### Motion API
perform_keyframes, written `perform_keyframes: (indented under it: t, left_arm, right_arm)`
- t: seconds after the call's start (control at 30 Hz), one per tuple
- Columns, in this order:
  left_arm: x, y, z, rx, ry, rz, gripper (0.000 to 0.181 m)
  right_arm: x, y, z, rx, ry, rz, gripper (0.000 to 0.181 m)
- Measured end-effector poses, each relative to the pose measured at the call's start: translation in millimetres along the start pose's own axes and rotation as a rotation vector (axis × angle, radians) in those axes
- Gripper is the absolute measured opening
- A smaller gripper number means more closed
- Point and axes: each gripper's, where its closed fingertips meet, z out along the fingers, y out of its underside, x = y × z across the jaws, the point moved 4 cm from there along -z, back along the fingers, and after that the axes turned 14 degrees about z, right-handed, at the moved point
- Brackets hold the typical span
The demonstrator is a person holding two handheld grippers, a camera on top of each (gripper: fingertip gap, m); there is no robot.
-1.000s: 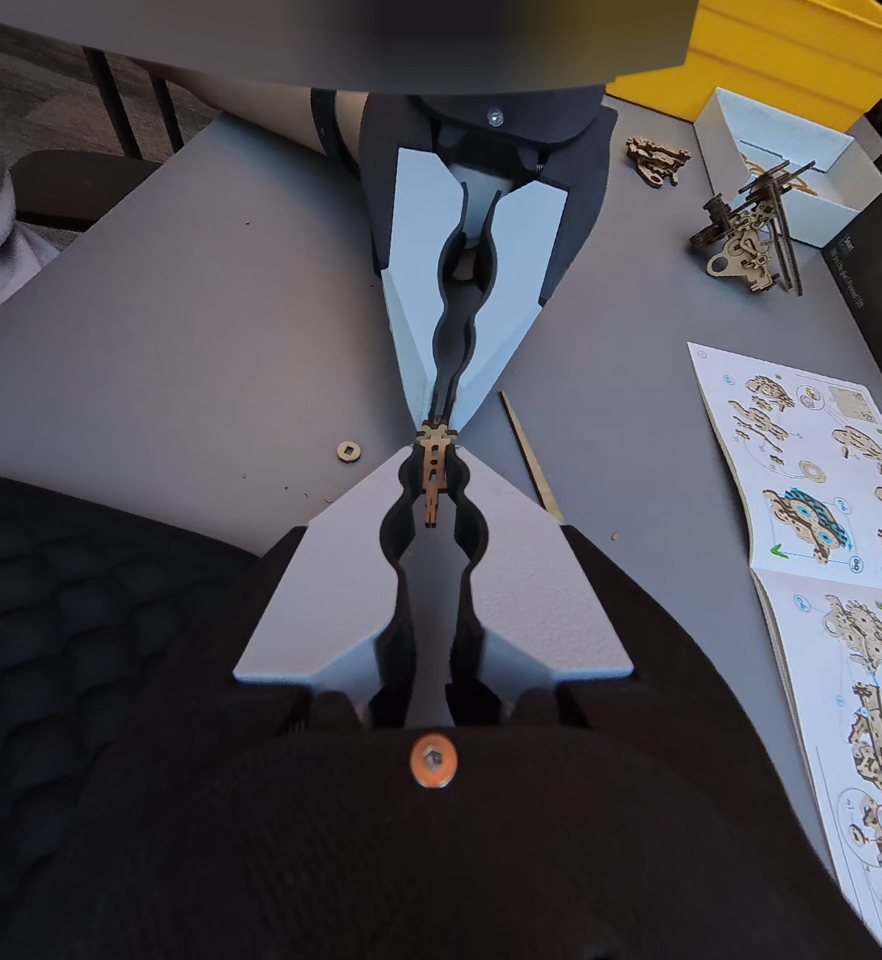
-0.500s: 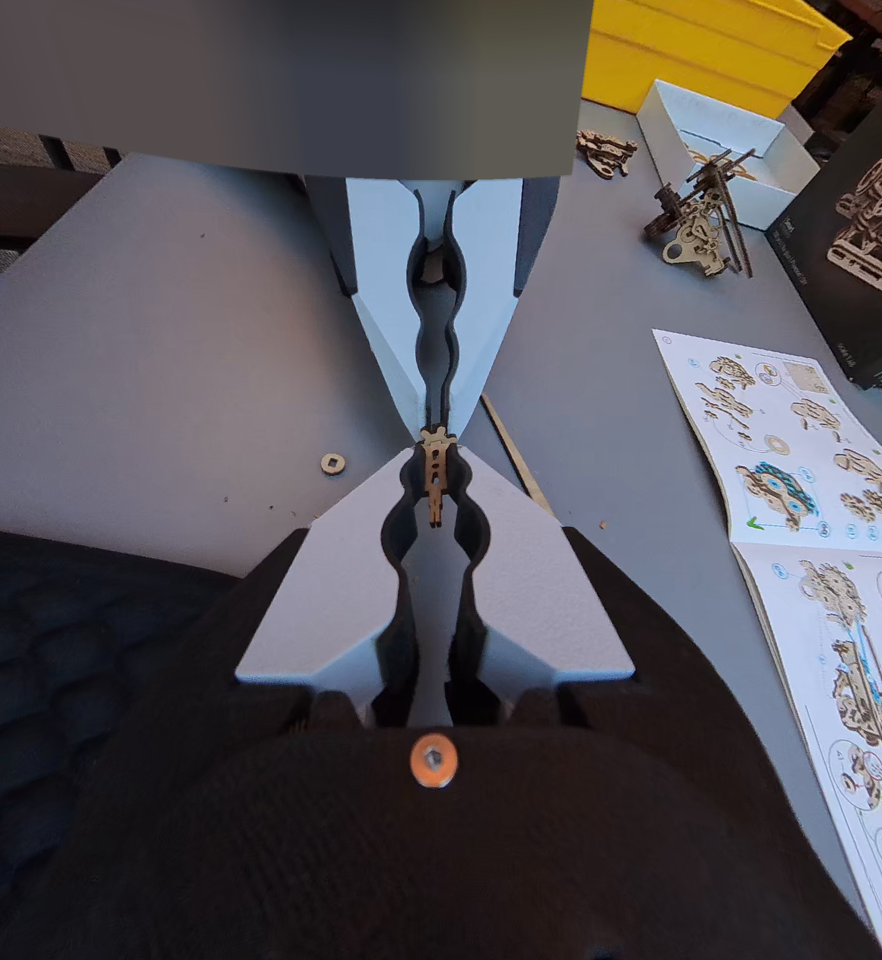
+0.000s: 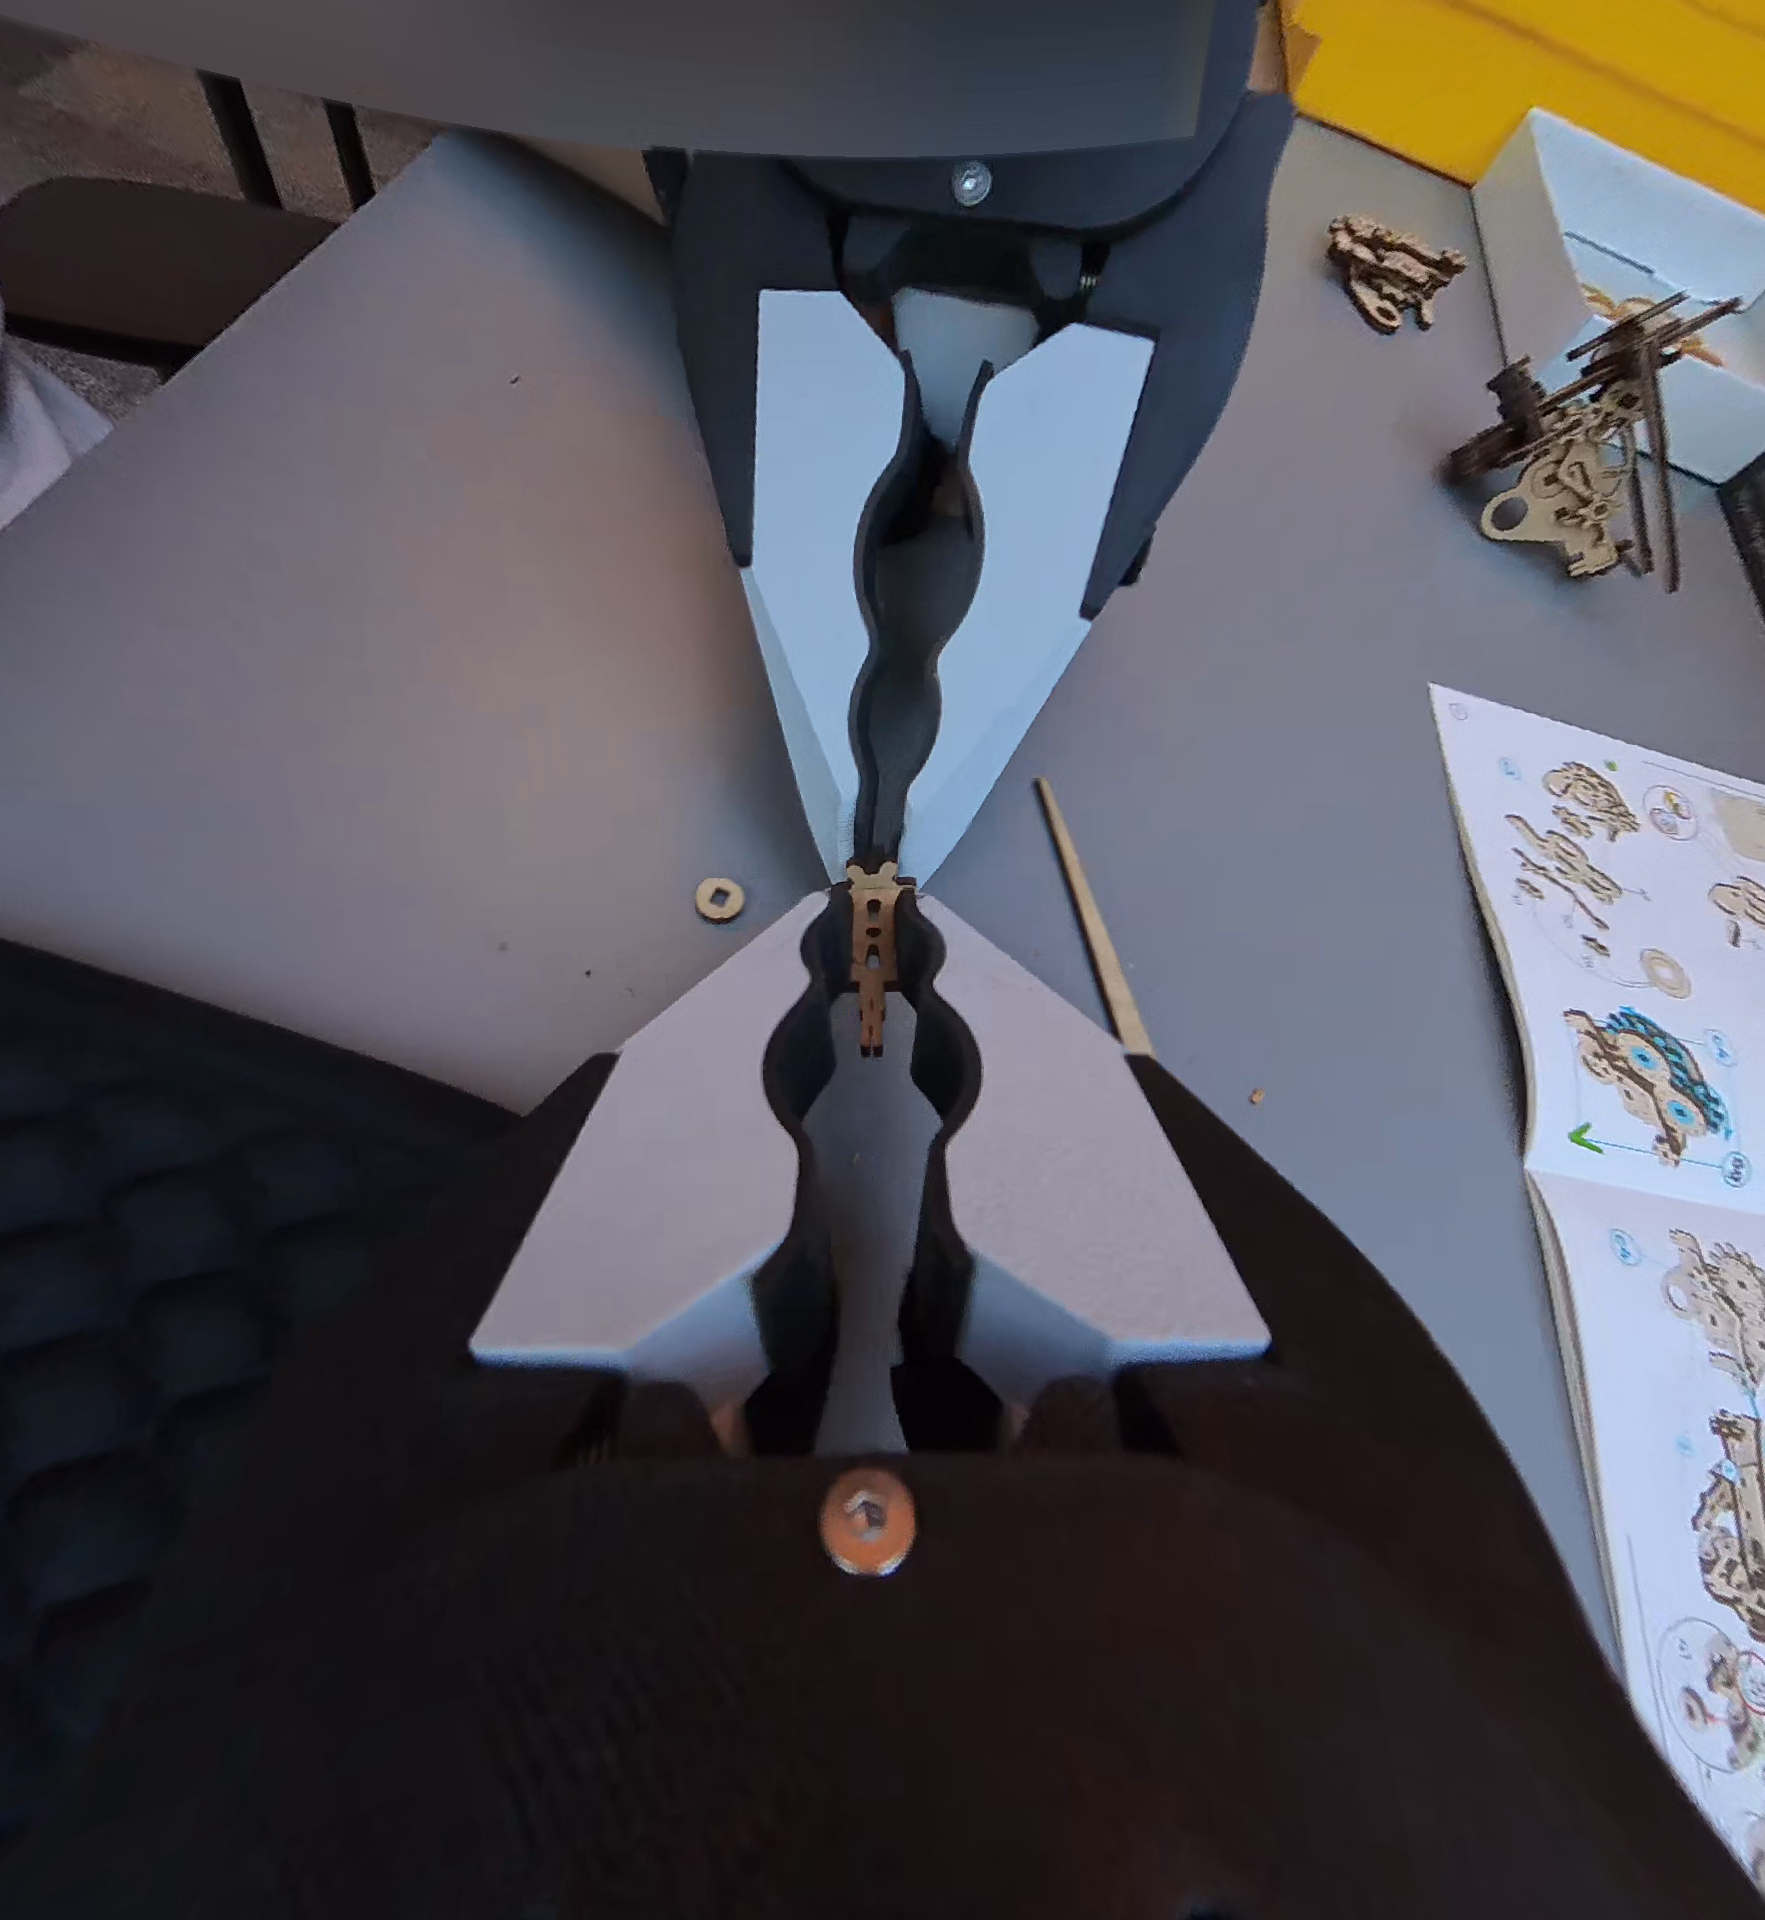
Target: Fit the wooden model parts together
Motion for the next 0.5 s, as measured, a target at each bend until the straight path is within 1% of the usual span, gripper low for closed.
perform_keyframes:
  t: [0.1,0.17,0.27,0.33,0.4,0.5]
  left_arm:
    - [-10.7,-0.2,-5.7,0.032,-0.060,-0.075,0.000]
    - [-13.4,-1.3,-7.9,0.049,-0.064,-0.109,0.000]
    - [-7.7,-0.9,-4.4,-0.003,-0.054,-0.043,0.000]
    - [-6.5,0.9,-1.5,-0.030,-0.072,0.005,0.000]
    - [-9.5,1.2,-1.7,-0.014,-0.096,0.020,0.000]
    - [-15.5,-2.1,-10.6,0.063,-0.098,-0.042,0.002]
  right_arm:
    - [7.2,-6.0,-4.5,0.051,0.053,0.047,0.006]
    - [6.8,-6.5,-5.5,0.075,0.058,0.078,0.006]
    - [2.6,-1.4,-1.8,0.045,0.055,0.052,0.006]
    - [5.0,0.7,-2.0,0.036,0.058,0.032,0.006]
    - [8.2,-0.8,-5.3,0.059,0.053,0.026,0.006]
    - [11.5,-11.8,-16.1,0.153,0.059,0.032,0.006]
